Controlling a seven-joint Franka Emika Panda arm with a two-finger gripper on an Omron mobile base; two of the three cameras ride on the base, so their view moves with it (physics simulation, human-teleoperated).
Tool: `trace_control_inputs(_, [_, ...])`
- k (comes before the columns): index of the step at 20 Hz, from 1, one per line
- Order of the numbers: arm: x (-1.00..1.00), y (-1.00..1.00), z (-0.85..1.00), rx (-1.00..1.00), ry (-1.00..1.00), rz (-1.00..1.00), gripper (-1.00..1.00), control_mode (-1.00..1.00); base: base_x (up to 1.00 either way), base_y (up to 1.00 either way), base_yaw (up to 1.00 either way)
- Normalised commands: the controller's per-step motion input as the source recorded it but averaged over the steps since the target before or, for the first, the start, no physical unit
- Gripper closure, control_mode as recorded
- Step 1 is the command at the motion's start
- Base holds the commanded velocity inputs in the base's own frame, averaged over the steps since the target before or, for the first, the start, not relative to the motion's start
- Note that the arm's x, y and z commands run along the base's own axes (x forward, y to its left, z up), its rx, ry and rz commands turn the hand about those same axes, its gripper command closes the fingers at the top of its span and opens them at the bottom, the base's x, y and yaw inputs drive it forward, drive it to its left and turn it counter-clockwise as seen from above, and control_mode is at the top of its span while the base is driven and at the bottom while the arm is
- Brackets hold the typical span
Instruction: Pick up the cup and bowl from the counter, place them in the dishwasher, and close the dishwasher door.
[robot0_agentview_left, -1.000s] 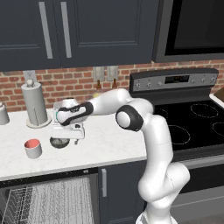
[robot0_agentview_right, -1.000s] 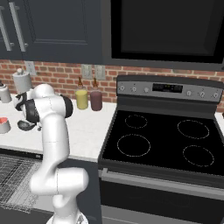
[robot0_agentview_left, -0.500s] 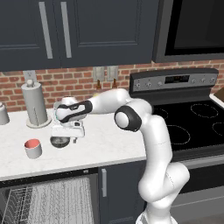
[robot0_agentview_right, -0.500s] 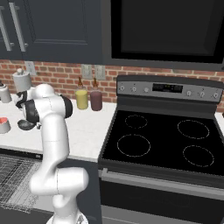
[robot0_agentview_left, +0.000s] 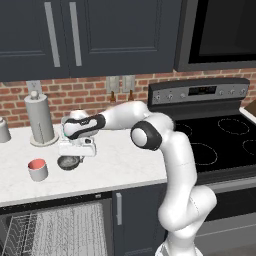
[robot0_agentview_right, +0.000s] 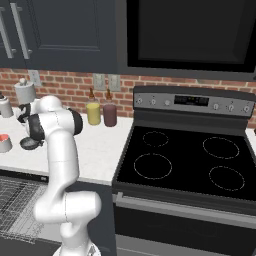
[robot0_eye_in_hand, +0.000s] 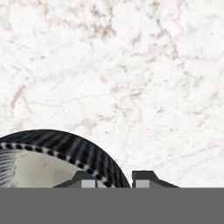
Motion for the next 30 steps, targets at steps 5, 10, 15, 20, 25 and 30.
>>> trace_control_inputs(5, [-0.36,-0.21,0.0,0.0,-0.1,-0.01,1.0,-1.0,0.0,0.0,0.0])
trace_control_inputs(10, [-0.86,-0.5,0.0,0.01,-0.27,-0.09,1.0,-1.0,0.0,0.0,0.0])
trace_control_inputs(15, [-0.96,-0.44,0.0,0.06,-0.28,-0.1,1.0,-1.0,0.0,0.0,0.0])
trace_control_inputs(20, [-0.94,-0.33,0.12,0.06,-0.23,-0.11,1.0,-1.0,0.0,0.0,0.0])
trace_control_inputs(25, [-0.57,-0.08,0.47,0.05,-0.09,-0.11,1.0,-1.0,0.0,0.0,0.0])
trace_control_inputs(30, [-0.54,0.01,0.58,0.04,0.0,-0.11,1.0,-1.0,0.0,0.0,0.0])
